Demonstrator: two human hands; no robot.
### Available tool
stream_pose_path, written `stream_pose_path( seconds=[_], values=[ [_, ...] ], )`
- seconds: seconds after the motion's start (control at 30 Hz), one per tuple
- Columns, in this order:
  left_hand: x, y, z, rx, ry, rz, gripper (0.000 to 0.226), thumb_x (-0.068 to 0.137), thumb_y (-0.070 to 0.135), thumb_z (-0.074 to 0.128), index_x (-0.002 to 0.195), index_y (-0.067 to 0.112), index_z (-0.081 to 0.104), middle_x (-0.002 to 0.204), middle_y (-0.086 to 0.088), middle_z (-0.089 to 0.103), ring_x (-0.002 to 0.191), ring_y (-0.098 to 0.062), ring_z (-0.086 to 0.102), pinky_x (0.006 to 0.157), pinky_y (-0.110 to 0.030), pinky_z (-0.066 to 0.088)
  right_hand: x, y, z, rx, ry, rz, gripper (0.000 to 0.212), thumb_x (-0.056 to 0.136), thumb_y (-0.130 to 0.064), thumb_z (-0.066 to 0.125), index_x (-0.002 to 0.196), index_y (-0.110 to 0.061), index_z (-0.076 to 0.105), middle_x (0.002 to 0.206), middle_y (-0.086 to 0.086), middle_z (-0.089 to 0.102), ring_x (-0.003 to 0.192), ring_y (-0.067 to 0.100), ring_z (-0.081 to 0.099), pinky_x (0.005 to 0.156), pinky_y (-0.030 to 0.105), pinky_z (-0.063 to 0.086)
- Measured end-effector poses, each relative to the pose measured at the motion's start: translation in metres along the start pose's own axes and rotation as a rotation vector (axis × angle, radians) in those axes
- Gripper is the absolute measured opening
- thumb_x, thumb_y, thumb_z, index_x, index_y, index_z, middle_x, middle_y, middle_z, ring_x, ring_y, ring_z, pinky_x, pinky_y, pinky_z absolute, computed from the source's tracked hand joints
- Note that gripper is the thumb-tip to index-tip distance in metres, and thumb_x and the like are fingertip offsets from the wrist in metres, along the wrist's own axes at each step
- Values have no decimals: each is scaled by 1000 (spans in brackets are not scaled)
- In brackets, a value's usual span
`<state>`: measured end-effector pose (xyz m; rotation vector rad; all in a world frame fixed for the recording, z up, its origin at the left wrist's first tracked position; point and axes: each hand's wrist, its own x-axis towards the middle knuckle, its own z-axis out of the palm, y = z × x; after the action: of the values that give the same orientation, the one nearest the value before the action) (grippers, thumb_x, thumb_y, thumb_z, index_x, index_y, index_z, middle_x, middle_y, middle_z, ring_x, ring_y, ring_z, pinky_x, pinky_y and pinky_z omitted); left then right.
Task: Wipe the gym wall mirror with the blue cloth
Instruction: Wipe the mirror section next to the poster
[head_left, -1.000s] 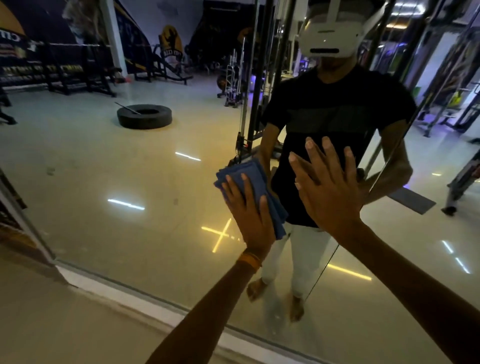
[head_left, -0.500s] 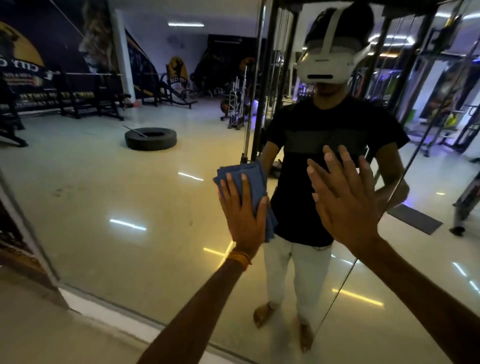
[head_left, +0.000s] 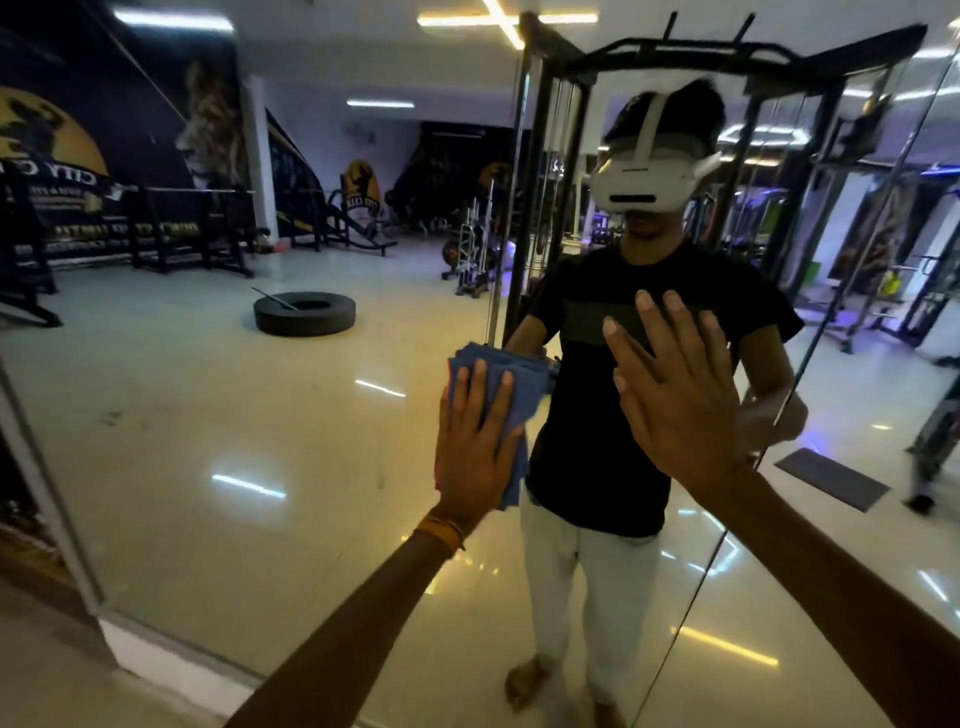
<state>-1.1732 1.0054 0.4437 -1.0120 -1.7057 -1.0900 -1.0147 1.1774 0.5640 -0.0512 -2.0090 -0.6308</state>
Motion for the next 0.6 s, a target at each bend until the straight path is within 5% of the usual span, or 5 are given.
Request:
stream_pose_path(
  seconds=[0.1,0.2,0.4,0.5,0.6],
  values=[
    [60,-56,-35,-65,273,-281,70,109,51,31,165,14,10,172,-12,5,159,-35,5,127,-60,9,-10,17,-6,-28,49,37,51,109,-35,37,154,-15,45,164,18,31,153,40,22,125,54,10],
    [100,-67,-51,-109,416,-451,72,109,51,34,162,5,18,170,-18,14,158,-38,10,128,-57,11,-19,27,-10,-39,84,53,49,106,-34,43,151,-14,50,162,18,36,152,40,25,126,54,11],
    [5,48,19,23,-16,13,65,109,50,28,164,37,-3,173,6,-10,160,-26,-3,128,-53,8,-21,31,-8,-35,50,45,51,107,-34,39,153,-15,47,164,17,32,153,39,24,126,54,11],
    [19,31,16,-3,60,19,63,110,52,26,164,34,2,173,9,-7,160,-20,-4,129,-47,4,-26,37,-11,-1,42,3,51,109,-35,33,154,-13,46,164,17,32,153,39,24,125,55,15],
    [66,-7,-11,-21,261,-220,65,110,50,30,163,16,17,172,-7,6,159,-32,5,129,-53,7,-44,53,-17,38,16,0,52,111,-36,28,154,-12,45,164,18,32,153,39,24,124,57,18]
  ],
)
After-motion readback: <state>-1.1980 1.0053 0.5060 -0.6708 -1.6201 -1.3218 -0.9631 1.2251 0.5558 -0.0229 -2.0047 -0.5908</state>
